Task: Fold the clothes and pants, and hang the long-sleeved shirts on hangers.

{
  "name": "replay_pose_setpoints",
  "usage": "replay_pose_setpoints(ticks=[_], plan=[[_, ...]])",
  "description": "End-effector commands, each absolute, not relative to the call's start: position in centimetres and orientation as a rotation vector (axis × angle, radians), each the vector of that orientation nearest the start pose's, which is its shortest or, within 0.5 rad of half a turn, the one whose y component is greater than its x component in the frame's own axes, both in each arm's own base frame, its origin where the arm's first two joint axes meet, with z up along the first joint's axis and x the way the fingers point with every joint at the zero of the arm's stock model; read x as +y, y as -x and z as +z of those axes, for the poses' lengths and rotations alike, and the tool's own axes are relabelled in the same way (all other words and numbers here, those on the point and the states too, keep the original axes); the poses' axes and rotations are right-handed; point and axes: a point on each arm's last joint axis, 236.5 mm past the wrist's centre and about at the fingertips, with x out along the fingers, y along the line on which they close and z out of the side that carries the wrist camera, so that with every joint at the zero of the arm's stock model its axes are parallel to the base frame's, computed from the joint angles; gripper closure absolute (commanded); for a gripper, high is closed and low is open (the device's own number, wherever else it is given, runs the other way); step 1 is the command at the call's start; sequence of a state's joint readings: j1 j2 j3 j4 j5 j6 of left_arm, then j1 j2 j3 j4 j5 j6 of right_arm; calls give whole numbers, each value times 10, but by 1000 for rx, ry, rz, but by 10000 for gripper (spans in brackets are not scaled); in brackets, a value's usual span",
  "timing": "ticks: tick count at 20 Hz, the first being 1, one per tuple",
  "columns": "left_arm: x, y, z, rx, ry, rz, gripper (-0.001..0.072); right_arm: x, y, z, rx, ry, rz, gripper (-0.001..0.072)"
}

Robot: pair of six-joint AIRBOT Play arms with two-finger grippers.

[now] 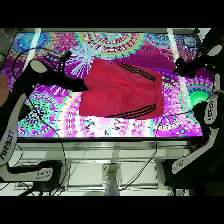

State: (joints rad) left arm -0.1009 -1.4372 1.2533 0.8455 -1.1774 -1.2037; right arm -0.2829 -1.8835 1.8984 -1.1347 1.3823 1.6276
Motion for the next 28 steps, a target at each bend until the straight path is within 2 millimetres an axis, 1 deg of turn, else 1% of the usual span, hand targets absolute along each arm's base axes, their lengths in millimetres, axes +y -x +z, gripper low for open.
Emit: replay_pose_setpoints(ticks=[1, 3, 5, 7, 9, 13, 14, 16, 17, 18, 19, 21, 22, 23, 24, 26, 28], plan=[[-169, -366, 0, 1273, 379, -577, 703, -10, -491, -6, 1315, -563, 173, 699], [-156, -348, -8, 1279, 432, -512, 703, 12, -467, -9, 1304, -617, 233, 699], [-146, -329, -14, 1289, 489, -454, 702, 23, -438, -16, 1287, -668, 216, 699], [-142, -313, -21, 1289, 527, -412, 702, 36, -407, -26, 1265, -740, 190, 699], [-136, -306, -28, 1264, 590, -332, 702, 52, -376, -35, 1238, -834, 178, 699], [-121, -296, -44, 1194, 786, -129, 702, 71, -327, -48, 1145, -1016, 100, 698], [-122, -293, -46, 1175, 849, -109, 702, 72, -316, -50, 1101, -1062, 68, 698], [-129, -290, -46, 1134, 1001, -85, 701, 68, -299, -51, 999, -1154, -12, 697], [-132, -289, -48, 1125, 1062, -74, 702, 64, -290, -51, 945, -1187, -56, 697], [-132, -288, -52, 1116, 1085, -61, 701, 56, -284, -50, 881, -1218, -101, 697], [-129, -290, -57, 1105, 1082, -41, 701, 52, -280, -49, 836, -1210, -113, 696], [-121, -297, -61, 1072, 1084, -6, 694, 42, -275, -47, 802, -1090, -111, 685], [-119, -300, -62, 1062, 1085, 4, 601, 41, -274, -46, 799, -1066, -109, 589], [-118, -302, -64, 1055, 1095, 15, 372, 41, -274, -47, 802, -1086, -119, 382], [-121, -302, -66, 1064, 1119, 20, 225, 41, -273, -50, 813, -1124, -139, 268], [-130, -301, -71, 1089, 1165, 26, 221, 43, -270, -59, 854, -1190, -177, 269], [-142, -294, -82, 1142, 1165, 25, 221, 54, -260, -73, 945, -1279, -213, 268]])
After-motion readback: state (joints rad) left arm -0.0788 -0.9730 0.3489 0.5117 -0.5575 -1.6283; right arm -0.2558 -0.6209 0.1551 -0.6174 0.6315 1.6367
